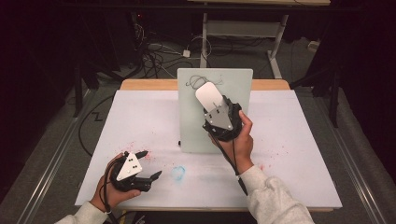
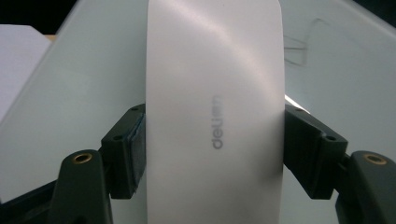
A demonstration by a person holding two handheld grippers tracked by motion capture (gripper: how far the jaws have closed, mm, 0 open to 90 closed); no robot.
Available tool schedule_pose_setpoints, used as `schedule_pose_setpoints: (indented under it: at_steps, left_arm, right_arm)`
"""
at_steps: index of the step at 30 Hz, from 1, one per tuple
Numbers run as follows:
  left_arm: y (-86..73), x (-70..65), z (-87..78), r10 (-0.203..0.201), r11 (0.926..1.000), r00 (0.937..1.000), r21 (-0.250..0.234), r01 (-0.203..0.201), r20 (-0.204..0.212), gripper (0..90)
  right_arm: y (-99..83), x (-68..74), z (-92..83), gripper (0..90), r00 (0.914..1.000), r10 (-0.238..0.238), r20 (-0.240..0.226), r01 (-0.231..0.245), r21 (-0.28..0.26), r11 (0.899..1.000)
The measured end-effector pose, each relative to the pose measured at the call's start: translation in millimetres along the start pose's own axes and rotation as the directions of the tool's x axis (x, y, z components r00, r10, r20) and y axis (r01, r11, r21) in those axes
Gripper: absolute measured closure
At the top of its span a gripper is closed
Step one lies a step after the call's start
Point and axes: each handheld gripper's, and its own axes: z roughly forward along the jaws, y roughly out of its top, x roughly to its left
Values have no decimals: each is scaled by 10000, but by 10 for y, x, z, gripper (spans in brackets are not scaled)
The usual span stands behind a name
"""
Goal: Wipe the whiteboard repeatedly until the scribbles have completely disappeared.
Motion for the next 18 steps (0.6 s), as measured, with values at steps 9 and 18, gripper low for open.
schedule_pose_setpoints:
  at_steps: [9, 18]
  left_arm:
    - [-2, -2, 7, -132, 9999, 9999, 84, 132, 68, 184]
    - [-2, -3, 11, -167, 9998, 9998, 73, 166, 110, 184]
  right_arm:
    - [-101, -678, -67, 312, 9764, 1499, 1554, -1536, 123, 9881]
    - [-7, -607, -24, 312, 9784, 1427, 1493, -1440, -22, 9896]
